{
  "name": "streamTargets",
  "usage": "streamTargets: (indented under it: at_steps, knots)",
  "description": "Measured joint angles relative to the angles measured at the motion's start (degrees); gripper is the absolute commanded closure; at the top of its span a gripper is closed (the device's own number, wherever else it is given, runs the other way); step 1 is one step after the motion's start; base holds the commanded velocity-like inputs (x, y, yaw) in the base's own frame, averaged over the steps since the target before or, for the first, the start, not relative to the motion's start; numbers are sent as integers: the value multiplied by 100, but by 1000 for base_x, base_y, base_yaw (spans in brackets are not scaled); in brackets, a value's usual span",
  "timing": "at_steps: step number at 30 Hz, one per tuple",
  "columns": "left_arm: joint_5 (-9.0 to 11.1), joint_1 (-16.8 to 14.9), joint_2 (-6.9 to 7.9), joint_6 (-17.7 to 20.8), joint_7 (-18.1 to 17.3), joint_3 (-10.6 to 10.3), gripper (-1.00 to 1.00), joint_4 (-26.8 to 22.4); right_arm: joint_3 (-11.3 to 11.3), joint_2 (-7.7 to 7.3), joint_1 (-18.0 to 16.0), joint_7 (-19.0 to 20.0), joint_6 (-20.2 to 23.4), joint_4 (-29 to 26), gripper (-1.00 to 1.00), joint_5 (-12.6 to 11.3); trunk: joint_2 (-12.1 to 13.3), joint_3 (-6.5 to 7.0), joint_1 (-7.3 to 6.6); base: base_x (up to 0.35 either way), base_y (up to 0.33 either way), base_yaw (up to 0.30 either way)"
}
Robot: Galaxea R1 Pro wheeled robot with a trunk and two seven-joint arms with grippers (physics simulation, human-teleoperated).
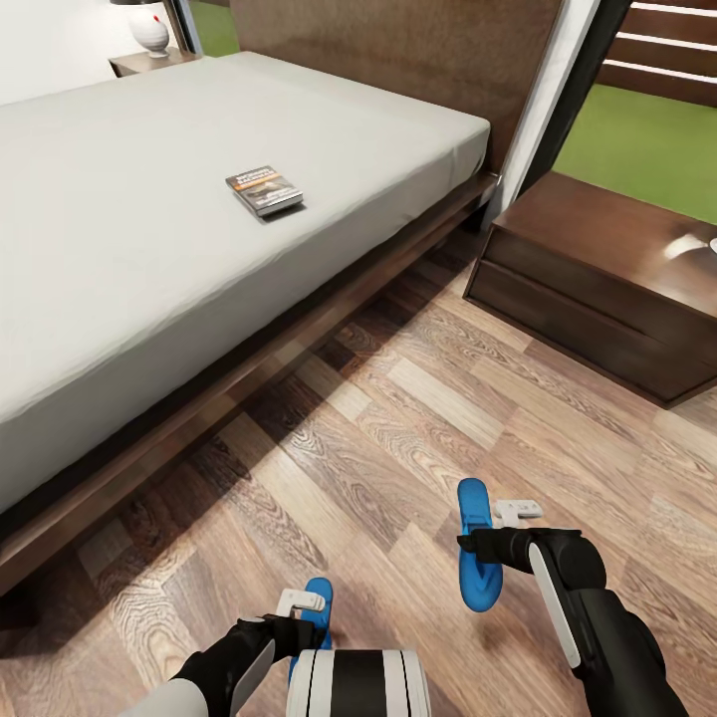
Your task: In the bedroom, move the book from the bed onto either nightstand, and place the two sandals side by side next to the bed.
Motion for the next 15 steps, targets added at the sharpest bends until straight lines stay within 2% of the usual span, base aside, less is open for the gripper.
streamTargets:
  at_steps: [3, 15]
  knots:
    - [0, 1, 0, -4, 0, 0, -100, 0, 0, 0, 0, 0, 0, 0, 100, 2, -4, -66, 8, 0, 0, 0]
    - [0, 1, -35, -6, 0, 0, -100, 0, 0, 0, 0, 0, 0, 0, 100, 0, -4, -67, 8, 0, 0, 0]
